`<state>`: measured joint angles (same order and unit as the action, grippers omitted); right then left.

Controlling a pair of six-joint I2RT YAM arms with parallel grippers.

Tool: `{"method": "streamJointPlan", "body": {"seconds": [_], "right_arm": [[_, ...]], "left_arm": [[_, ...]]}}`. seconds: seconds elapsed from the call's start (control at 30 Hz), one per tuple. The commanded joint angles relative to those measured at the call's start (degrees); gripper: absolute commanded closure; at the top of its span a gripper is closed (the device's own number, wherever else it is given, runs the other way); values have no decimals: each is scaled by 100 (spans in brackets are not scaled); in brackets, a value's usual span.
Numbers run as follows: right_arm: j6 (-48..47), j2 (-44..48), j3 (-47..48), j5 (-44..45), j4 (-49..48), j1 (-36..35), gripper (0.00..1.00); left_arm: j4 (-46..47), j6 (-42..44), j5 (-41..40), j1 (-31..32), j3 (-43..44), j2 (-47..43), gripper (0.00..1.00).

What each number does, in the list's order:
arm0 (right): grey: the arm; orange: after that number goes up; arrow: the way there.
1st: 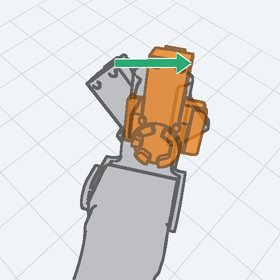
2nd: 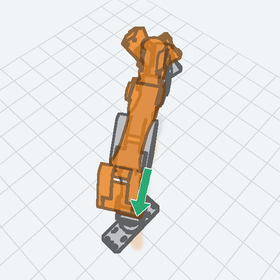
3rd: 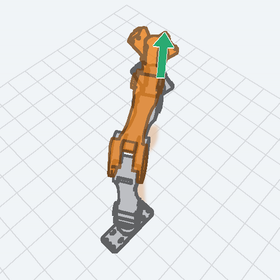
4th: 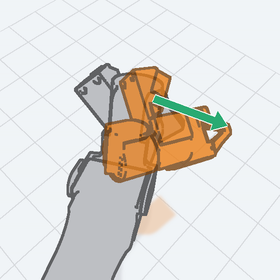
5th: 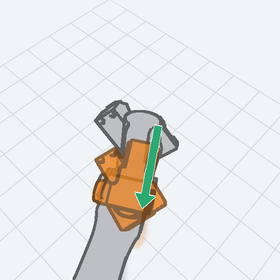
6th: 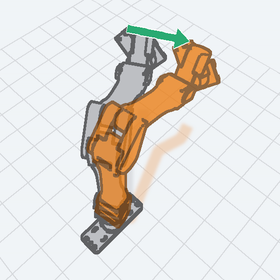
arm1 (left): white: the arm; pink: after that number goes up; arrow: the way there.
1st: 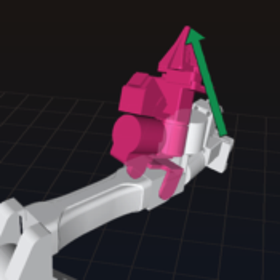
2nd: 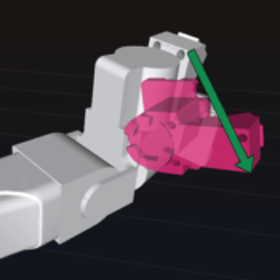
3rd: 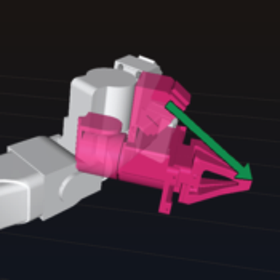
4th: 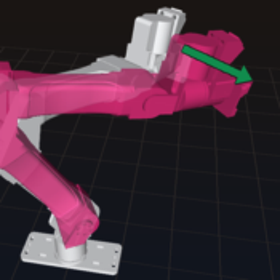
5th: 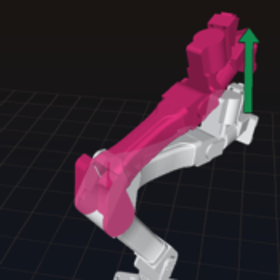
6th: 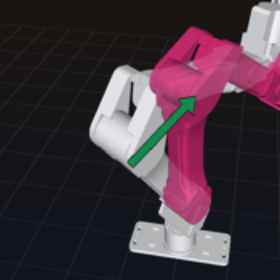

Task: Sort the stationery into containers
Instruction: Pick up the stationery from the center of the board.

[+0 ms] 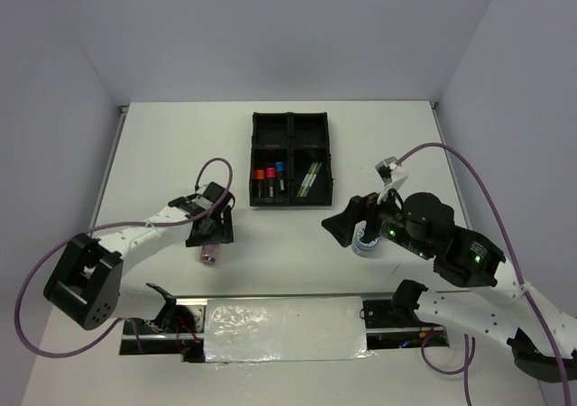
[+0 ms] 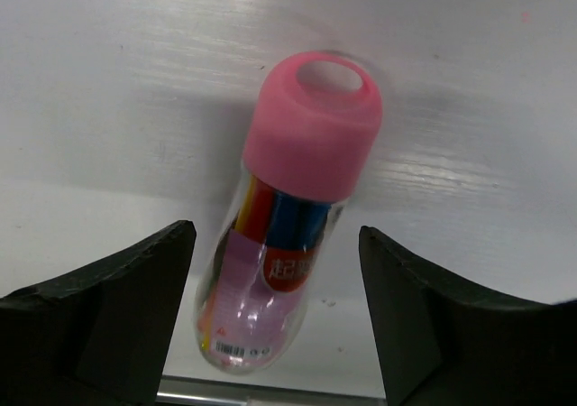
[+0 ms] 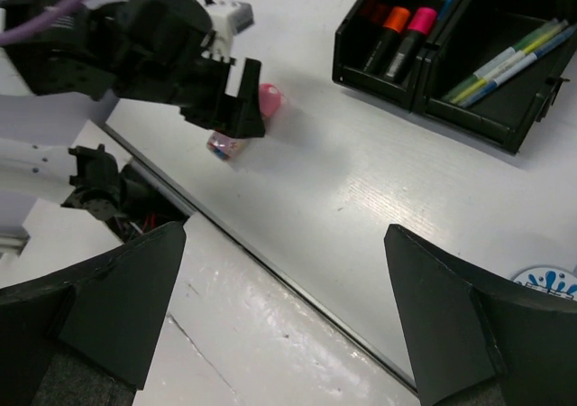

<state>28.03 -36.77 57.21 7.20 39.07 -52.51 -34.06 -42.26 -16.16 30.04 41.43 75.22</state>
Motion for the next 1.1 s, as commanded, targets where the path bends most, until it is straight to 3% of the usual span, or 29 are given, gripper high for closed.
{"method": "streamJointPlan", "body": {"seconds": [0.0,0.07,0.13,0.2,0.23,0.33,0.4,0.57,0.7,0.8,0.87,0.97,1.07], "right_arm": [[-70,223,-17,-35,-119,30,0],[-105,241,35,0,-22,22,0],[-131,258,62,53,22,22,0],[-140,320,80,106,22,22,0],[-149,346,80,158,4,13,0],[-175,408,115,316,30,22,0],[-201,408,159,404,83,22,0],[-237,189,325,790,188,13,0],[-175,-172,580,1046,539,48,0],[-201,-234,651,1178,532,48,0],[-245,-207,633,1283,514,65,0],[-263,-234,677,1371,584,109,0],[-281,-278,704,1380,689,153,0]], "left_arm": [[321,-177,-71,11,-187,247,16],[330,-247,-89,19,-275,388,16],[330,-274,-97,19,-346,388,32],[173,-318,-141,28,-346,283,54],[15,-440,-272,37,-224,109,84],[-828,-616,-719,194,415,-435,100],[-1258,-486,-906,247,1213,-761,100],[-541,542,-529,213,3052,-229,100],[-84,790,-264,55,4959,1542,100],[-389,404,-572,-103,6409,2816,100],[-574,385,-354,-244,7513,3426,100],[-733,533,-292,-314,8710,4446,100],[-629,719,6,-429,9164,5167,94]]}}
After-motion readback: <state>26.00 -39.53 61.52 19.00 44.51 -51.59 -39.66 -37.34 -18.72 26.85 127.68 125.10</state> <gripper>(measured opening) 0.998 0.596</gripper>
